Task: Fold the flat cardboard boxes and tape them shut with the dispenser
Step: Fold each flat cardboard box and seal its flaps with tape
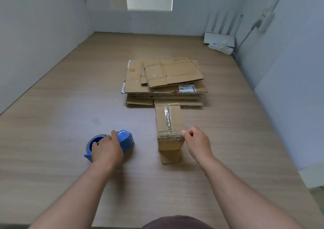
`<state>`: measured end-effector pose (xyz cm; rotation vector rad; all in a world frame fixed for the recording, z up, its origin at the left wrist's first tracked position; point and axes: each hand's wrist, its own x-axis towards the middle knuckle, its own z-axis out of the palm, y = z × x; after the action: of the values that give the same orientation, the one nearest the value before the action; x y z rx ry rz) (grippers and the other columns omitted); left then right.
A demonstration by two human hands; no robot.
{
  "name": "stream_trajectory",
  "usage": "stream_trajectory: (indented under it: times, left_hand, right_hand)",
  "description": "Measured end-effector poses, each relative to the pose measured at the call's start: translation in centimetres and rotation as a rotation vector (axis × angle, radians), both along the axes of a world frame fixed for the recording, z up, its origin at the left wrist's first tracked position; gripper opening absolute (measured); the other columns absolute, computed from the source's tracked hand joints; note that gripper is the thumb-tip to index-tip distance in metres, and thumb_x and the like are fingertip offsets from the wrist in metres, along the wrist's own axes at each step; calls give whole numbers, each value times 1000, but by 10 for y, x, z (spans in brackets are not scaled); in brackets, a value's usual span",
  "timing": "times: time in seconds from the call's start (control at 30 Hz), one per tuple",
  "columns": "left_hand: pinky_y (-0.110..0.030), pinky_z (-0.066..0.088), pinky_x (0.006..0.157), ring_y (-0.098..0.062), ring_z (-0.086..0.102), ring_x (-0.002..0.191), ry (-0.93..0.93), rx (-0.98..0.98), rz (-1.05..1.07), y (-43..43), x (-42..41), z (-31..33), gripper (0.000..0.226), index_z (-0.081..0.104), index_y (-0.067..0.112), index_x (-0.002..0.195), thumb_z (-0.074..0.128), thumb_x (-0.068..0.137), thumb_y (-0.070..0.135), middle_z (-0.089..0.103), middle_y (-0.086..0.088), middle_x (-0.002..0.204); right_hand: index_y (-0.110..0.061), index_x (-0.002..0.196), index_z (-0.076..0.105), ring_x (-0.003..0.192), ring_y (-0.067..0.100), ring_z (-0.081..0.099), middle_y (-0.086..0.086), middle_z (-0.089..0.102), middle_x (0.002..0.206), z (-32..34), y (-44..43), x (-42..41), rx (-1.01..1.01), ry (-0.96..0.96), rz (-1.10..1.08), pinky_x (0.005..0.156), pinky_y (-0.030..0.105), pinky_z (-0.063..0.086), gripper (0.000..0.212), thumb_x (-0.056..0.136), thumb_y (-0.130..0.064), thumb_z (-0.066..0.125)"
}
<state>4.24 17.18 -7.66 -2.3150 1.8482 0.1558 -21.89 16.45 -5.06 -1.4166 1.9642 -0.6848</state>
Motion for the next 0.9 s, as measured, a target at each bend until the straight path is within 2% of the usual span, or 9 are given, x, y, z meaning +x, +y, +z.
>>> stream_trajectory:
  times: [0.07,0.17,0.23,0.33,0.43,0.6,0.7,0.8,0.9]
  left_hand:
    - [-31,40,75,-25,56,105,20,7,18,4,-3,0,54,25,11,142,43,91,17,54,-6,126]
    - [-41,36,100,-30,43,126,43,-82,80,7,-13,11,53,34,7,139,46,91,24,43,-13,138]
    - [-41,26,114,-28,30,139,306,-186,49,10,-38,28,54,28,6,146,41,98,26,30,-15,152]
    - [-37,35,105,-23,43,131,791,-138,-25,15,-93,50,44,34,11,143,33,104,30,44,-7,145]
    - [-36,44,90,-22,54,111,995,-5,35,10,-120,43,33,43,18,127,27,104,36,57,-4,128]
    - [-32,38,72,-21,54,92,920,-22,147,-6,-122,31,40,53,13,107,26,103,42,60,-6,101]
    - [-32,38,69,-22,54,87,828,-54,165,-14,-123,26,39,58,11,97,32,102,40,63,-8,97]
    - [-30,38,70,-20,53,86,827,-44,165,-20,-118,26,37,60,15,94,32,103,37,63,-5,95]
    - [-31,43,77,-19,53,91,816,-22,90,-18,-114,25,40,60,16,103,28,104,39,65,-7,105]
  right_hand:
    - [-14,72,49,71,18,47,-3,51,70,-1,-1,-1,1,9,12,55,28,31,27,95,-29,53]
    - [-15,70,46,69,17,46,-4,50,69,-2,-3,-2,-1,14,25,54,24,31,29,95,-29,53]
    - [-16,69,45,68,16,45,-4,49,68,-3,-4,-1,-5,20,31,52,23,30,30,95,-28,53]
    - [-14,72,48,71,18,47,-3,51,70,-2,-5,-1,-2,25,35,55,30,30,28,95,-29,52]
    - [-16,70,45,77,22,49,-1,53,75,-3,-7,-3,13,51,46,61,32,30,31,96,-33,49]
    - [-16,87,53,88,26,56,1,59,89,3,-15,12,128,241,80,62,32,33,52,86,-67,43]
    - [-15,83,49,91,28,55,5,59,92,4,-24,10,141,232,129,66,31,34,39,92,-53,46]
    - [-17,64,36,82,26,46,1,46,72,5,-28,-2,114,151,192,66,31,28,39,100,-33,40]
    - [-20,64,34,81,27,49,-1,43,68,7,-25,-8,96,166,285,65,32,28,40,101,-33,36]
